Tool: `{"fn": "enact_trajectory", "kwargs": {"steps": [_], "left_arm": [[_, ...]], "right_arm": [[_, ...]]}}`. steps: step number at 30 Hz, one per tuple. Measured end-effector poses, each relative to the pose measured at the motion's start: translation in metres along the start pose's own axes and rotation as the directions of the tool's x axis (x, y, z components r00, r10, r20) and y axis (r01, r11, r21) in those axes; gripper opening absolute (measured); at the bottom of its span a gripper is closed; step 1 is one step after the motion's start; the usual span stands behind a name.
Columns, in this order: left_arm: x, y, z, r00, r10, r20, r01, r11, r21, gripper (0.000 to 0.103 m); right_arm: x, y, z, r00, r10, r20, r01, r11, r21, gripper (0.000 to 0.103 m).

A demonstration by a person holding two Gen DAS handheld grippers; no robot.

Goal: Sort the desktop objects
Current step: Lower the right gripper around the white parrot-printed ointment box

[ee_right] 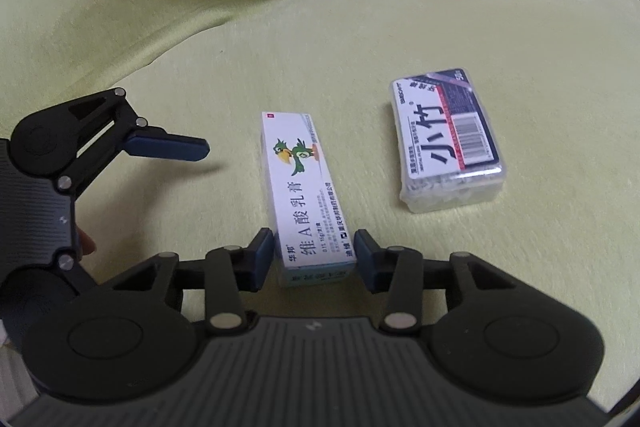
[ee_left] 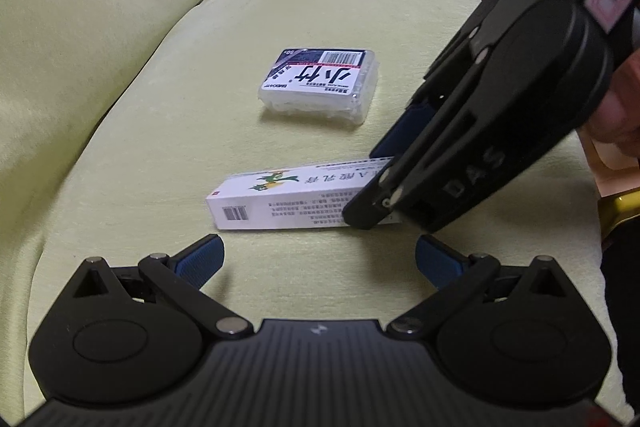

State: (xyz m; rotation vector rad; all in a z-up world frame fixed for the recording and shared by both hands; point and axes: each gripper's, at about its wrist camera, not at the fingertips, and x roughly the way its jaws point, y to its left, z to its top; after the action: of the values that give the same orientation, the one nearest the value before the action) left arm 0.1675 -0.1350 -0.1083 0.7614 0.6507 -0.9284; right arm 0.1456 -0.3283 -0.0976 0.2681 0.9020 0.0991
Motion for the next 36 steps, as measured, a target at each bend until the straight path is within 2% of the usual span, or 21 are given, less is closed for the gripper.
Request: {"fn": "enact_trajectory", "kwargs": {"steps": [6,12,15,22,27,32,36], "left_arm": [[-0.011,-0.014,-0.005,0.999,-0.044,0.011,0.044,0.999,0.009,0.103],[-0.021,-0.036,-0.009,0.994,-0.105,0.016,0.104,0.994,0.046,0.103],[-0.022,-0.042,-0.010,0.994,-0.108,0.016,0.107,0.993,0.043,0.103],[-0.020,-0.043,-0.008,0.994,-0.111,0.011,0.111,0.993,0.039,0.103],[-0.017,-0.043,-0.007,0.992,-0.122,0.013,0.121,0.992,0.026,0.103],[-0.014,-0.040,-0.005,0.991,-0.133,0.013,0.133,0.991,0.007,0.103],[-0.013,-0.040,-0.005,0.992,-0.129,0.011,0.129,0.992,0.009,0.103]], "right_arm": [[-0.029,-0.009,-0.010,0.998,0.051,-0.033,-0.047,0.993,0.110,0.039],[-0.042,-0.015,-0.033,0.994,0.023,-0.105,-0.012,0.995,0.100,0.038],[-0.044,-0.019,-0.038,0.995,0.009,-0.101,0.002,0.995,0.104,0.039],[-0.030,-0.011,-0.020,0.998,-0.015,-0.063,0.017,0.999,0.032,0.049],[-0.009,-0.010,-0.004,0.996,-0.014,-0.085,0.014,1.000,0.001,0.049],[-0.003,-0.007,-0.002,0.995,-0.021,-0.102,0.017,0.999,-0.036,0.048],[-0.002,-0.006,-0.004,0.995,-0.027,-0.093,0.025,0.999,-0.031,0.041]]}}
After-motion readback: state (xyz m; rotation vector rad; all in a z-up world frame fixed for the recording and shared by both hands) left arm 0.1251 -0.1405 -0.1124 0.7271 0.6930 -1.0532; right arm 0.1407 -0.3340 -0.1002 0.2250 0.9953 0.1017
